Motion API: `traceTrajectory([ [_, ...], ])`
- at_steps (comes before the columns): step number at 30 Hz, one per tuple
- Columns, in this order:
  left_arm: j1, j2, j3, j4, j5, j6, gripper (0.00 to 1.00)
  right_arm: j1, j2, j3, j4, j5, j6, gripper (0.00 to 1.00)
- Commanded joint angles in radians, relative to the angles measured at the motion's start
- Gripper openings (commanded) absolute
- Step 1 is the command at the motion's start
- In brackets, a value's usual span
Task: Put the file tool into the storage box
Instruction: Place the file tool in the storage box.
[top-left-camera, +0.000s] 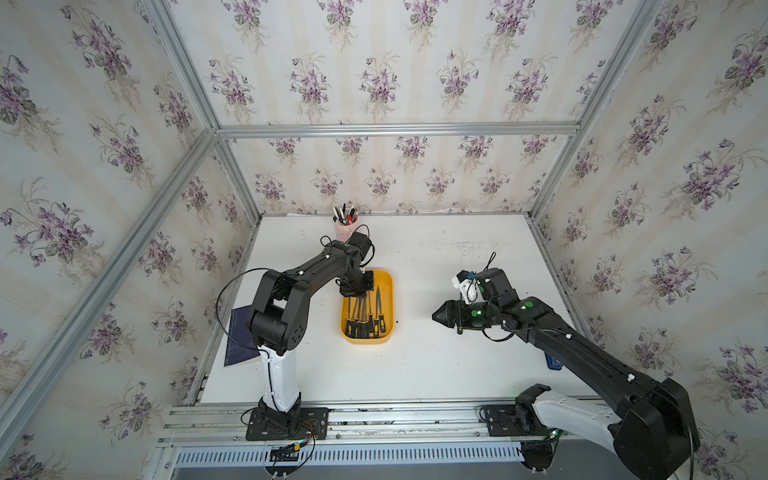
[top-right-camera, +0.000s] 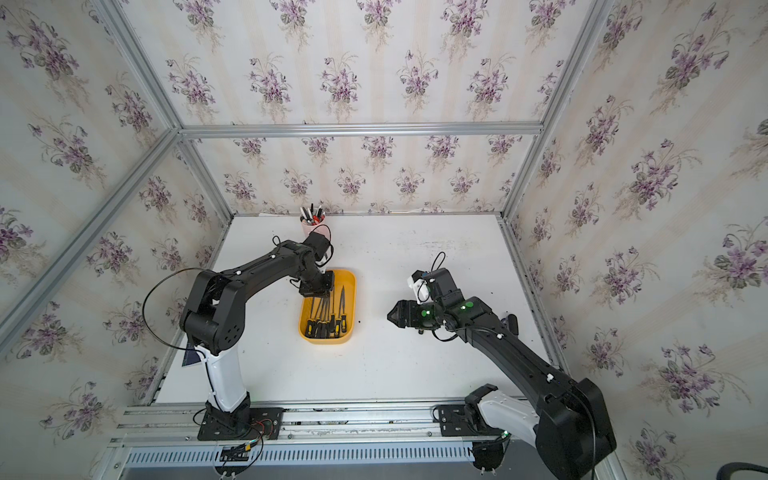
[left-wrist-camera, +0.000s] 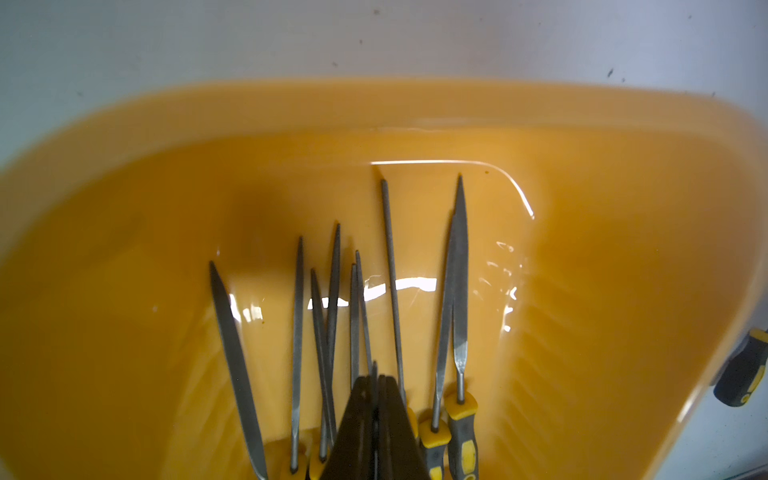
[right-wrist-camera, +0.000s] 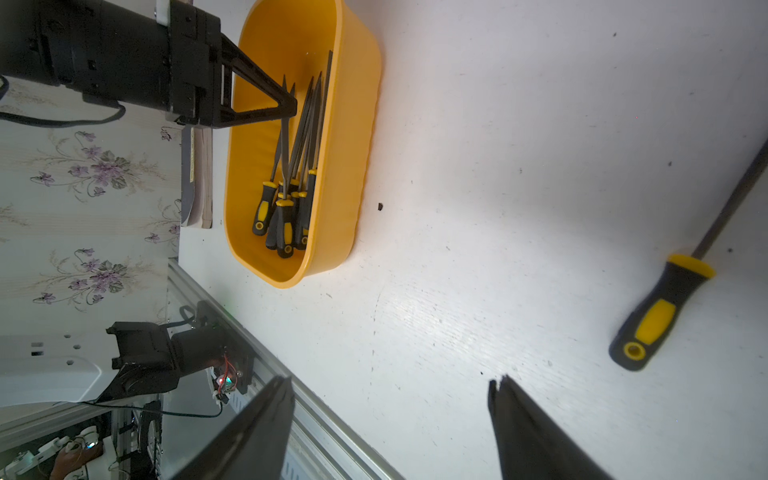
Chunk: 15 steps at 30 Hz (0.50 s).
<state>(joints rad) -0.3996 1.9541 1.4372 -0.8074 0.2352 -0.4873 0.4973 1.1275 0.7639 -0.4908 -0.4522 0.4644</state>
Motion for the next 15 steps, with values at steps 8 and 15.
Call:
traceTrajectory([
  [8,-0.001,-0.008,0.010,-0.003,-0.013,-0.011,0.24,0.000,-0.010,-0.002,-0.001,0.021,-0.006,0.79],
  [15,0.000,-0.040,0.048,-0.025,-0.007,-0.017,0.36,-0.002,-0.018,-0.006,-0.018,0.051,-0.001,0.79],
])
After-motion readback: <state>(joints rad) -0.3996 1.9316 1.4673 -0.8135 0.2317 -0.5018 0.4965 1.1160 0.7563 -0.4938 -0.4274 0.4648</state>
